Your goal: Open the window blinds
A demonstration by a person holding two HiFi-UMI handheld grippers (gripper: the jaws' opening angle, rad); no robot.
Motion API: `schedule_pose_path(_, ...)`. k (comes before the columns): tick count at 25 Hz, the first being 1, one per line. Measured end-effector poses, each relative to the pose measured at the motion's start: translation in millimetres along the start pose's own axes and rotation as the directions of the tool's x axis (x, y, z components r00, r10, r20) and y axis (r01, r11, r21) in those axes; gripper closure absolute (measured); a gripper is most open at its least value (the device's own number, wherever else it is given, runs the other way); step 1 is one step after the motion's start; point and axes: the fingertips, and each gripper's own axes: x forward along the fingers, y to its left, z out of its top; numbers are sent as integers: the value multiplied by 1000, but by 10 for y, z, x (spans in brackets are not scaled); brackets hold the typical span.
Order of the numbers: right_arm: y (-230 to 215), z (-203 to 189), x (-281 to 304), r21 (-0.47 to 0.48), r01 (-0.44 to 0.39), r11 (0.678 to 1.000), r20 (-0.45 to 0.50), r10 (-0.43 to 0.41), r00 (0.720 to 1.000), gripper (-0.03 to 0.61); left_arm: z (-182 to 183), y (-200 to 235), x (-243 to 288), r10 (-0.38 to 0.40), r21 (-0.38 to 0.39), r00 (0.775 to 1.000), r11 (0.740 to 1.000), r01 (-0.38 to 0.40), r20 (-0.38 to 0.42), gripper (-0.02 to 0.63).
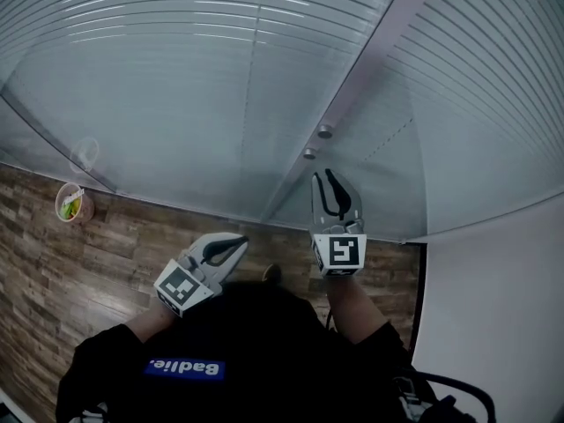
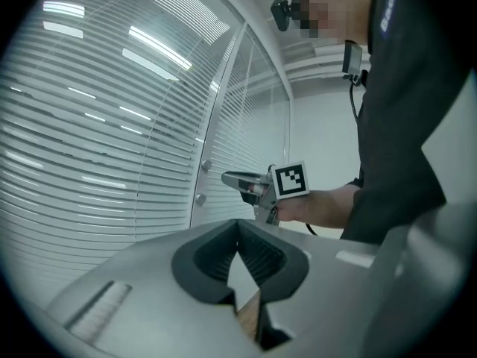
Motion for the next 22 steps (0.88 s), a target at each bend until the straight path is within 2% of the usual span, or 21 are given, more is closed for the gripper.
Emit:
schedule_pose_path(9,-209,126,284,-93,30,995,14,-29,999,460,24,74,-25,55,14,998,998,-55,-1,614)
schedule_pose_path(12,-231,163,383,-171,42,984,14,-40,999,449,34,87,-37,72,14,997,997,-72,-4,614)
schedule_pose_path(19,-191,204,539,-408,53,911,9,-55,998,449,43,112,-94,107,13,994,994,-107,-1,614)
schedule_pose_path(22,-207,221,562,-522,67,851,2,-77,997,449,27,122,-113,113,15,994,994,-113,-1,614)
